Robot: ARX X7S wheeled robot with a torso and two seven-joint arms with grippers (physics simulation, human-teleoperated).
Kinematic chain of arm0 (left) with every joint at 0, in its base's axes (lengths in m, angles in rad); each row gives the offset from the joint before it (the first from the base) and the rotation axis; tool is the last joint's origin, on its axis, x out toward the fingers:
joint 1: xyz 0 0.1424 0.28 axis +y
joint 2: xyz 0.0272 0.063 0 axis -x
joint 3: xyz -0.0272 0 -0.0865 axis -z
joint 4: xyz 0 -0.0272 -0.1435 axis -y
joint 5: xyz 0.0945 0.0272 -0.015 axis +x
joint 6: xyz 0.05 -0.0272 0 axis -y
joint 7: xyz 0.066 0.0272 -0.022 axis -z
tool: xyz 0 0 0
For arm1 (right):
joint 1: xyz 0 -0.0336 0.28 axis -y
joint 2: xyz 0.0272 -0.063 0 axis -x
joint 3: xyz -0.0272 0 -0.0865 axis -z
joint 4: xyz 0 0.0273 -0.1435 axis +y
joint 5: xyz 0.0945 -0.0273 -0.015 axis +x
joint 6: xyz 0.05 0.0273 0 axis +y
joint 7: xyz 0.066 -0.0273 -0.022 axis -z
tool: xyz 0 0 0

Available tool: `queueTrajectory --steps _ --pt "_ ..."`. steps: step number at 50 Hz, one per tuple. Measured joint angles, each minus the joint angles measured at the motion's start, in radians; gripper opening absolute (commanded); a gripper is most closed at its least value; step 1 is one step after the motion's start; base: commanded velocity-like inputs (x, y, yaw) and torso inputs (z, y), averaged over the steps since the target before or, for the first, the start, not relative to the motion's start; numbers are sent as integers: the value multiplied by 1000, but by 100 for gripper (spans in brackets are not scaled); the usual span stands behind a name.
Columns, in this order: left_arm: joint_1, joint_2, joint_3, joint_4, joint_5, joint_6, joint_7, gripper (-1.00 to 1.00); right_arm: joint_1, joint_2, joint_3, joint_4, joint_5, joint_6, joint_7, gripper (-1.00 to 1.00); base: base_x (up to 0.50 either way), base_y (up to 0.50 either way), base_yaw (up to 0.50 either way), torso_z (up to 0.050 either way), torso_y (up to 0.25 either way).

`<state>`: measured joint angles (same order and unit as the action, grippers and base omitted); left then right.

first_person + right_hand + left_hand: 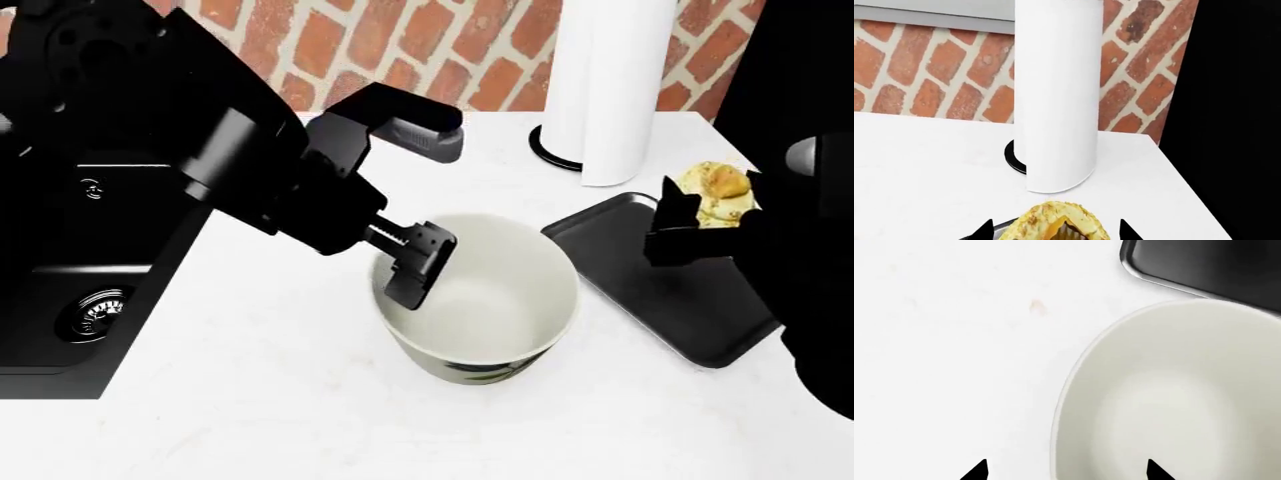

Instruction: Move the fresh-baked cupcake off the tray onto the counter, and place the bowl used for mixing into the sink.

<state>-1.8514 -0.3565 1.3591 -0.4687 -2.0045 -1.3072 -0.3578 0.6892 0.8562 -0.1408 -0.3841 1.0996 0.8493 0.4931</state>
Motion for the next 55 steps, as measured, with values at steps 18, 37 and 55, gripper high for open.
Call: queueTrajectory --steps 18,37,55 --pt "26 6 13 -4 20 13 20 100 -13 -1 0 2 0 -8 -3 -100 0 0 0 0 0" --pt "24 7 18 14 95 33 87 -100 -22 -4 -1 6 0 -18 -9 -100 0 0 0 0 0" --pt "24 1 9 28 118 50 110 -100 -38 -5 3 5 0 -32 -14 -100 0 0 0 0 0"
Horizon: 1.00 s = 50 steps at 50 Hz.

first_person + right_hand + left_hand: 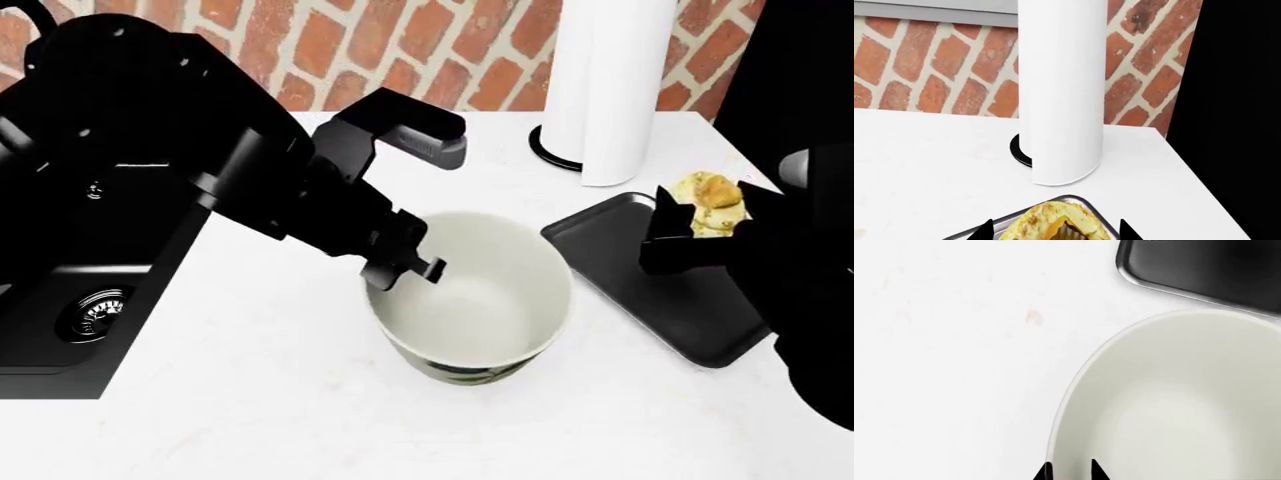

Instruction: Move the fresh-baked cupcake off the tray onto the counter, and place the bowl used for mixing into the sink.

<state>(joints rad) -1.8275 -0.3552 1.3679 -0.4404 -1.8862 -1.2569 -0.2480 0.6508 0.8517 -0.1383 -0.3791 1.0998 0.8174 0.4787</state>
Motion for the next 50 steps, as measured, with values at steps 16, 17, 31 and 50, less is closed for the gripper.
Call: queueTrajectory --steps 16,17,31,50 --pt "-8 -8 -6 15 -3 10 13 -100 -5 -3 -3 2 -3 -8 -6 -100 0 0 0 0 0" --pt "-9 -10 -7 17 -7 11 12 -100 -4 -3 -3 2 -3 -8 -6 -100 0 0 0 0 0" --pt "-48 -47 -34 55 -46 22 -23 -100 18 4 -2 -14 13 8 5 -100 0 0 0 0 0" --pt "-106 -108 -70 91 -97 37 -90 -100 49 9 -6 -32 28 26 13 -100 0 0 0 0 0"
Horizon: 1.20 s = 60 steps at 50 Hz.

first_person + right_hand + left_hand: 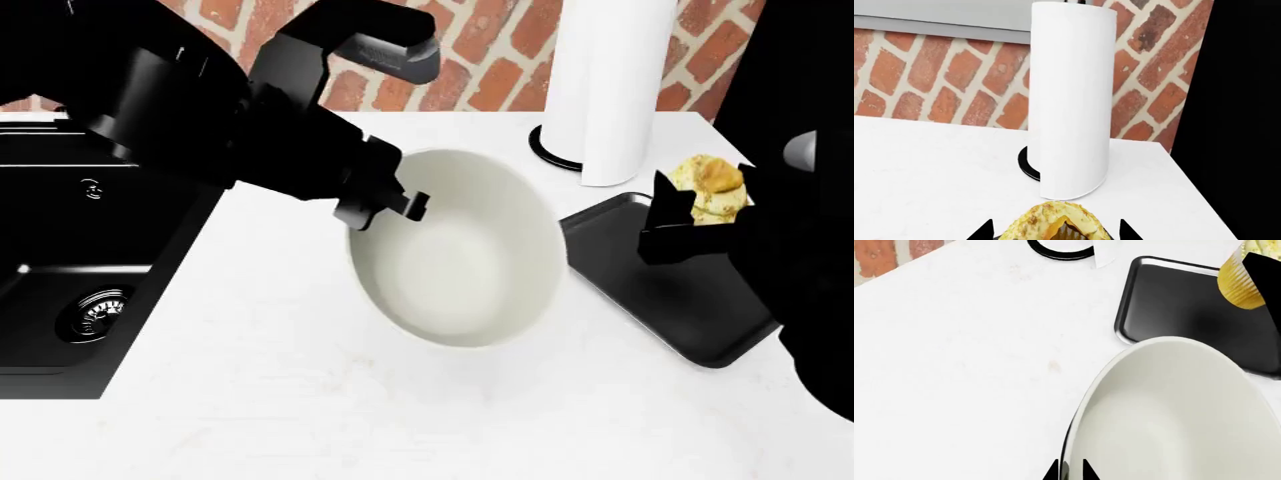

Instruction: Move the fresh-baked cupcake off the tray onto the counter, and place the bowl used for mixing into the sink.

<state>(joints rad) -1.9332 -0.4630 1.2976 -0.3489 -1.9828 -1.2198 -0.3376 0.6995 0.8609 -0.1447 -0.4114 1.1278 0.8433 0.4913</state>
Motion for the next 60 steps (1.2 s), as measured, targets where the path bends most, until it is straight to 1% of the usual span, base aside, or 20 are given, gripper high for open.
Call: queueTrajectory --steps 12,34,60 --pt "-35 -44 -26 30 -45 11 -47 -100 18 8 -4 -27 -5 2 2 -100 0 0 0 0 0" --pt "-78 -131 -51 81 -96 14 -115 -100 105 23 -16 -106 12 40 29 -100 0 9 0 0 0" --pt "-106 -192 -57 102 -141 10 -175 -100 144 24 -37 -130 11 54 27 -100 0 480 0 0 0"
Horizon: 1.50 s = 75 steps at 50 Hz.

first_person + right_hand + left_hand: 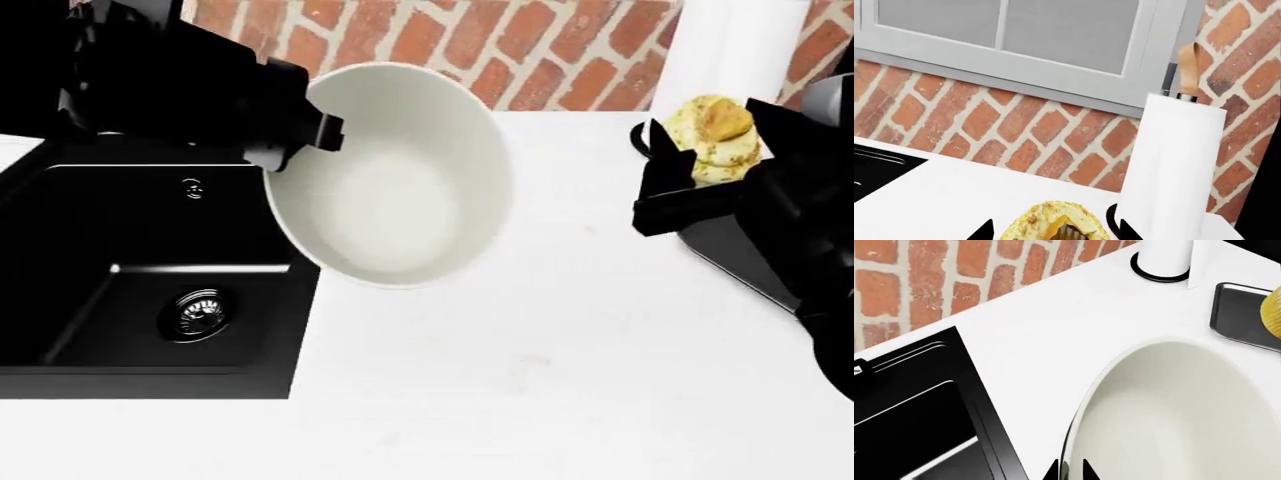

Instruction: Move the fresh-baked cupcake off the tray onto the counter, and place the bowl used for mixing into the sink.

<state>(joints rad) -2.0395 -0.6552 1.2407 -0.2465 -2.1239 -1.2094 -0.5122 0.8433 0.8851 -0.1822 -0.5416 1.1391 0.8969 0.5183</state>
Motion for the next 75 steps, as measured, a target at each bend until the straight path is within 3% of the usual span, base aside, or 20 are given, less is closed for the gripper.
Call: queueTrajectory --steps 22,75 --pt "13 2 2 -5 17 10 4 -100 -23 4 -1 -1 -12 -23 -14 -100 0 496 0 0 0" --pt "32 -29 -2 -3 31 30 -8 -100 -4 -16 -25 2 -27 -41 -30 -100 0 0 0 0 0"
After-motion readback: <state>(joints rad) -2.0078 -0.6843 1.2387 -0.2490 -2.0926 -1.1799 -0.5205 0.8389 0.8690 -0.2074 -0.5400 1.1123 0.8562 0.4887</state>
